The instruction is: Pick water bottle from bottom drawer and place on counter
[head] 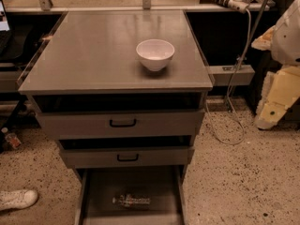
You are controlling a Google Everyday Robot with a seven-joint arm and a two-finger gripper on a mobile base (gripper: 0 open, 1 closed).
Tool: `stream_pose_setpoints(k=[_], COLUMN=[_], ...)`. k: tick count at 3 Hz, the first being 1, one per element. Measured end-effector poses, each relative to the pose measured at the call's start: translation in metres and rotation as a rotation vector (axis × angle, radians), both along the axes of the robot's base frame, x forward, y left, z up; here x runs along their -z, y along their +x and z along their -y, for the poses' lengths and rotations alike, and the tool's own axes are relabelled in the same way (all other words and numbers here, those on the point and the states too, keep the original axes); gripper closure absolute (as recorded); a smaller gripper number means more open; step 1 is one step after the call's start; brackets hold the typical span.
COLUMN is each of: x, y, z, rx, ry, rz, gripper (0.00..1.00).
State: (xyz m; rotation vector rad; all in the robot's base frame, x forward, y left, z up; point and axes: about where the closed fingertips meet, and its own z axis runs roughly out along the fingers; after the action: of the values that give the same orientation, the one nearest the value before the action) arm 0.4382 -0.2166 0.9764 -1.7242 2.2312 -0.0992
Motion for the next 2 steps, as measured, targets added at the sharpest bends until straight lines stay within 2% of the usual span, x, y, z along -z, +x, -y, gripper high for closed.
stream_pose_setpoints(k=[1,2], x=[0.008,0.034], y=[-0.003,-0.004], z=[-0.007,-0.021], rx=[-0.006,-0.013], ry=[0.003,0.031], rz=[0.008,-0.005], gripper=[0.00,0.00])
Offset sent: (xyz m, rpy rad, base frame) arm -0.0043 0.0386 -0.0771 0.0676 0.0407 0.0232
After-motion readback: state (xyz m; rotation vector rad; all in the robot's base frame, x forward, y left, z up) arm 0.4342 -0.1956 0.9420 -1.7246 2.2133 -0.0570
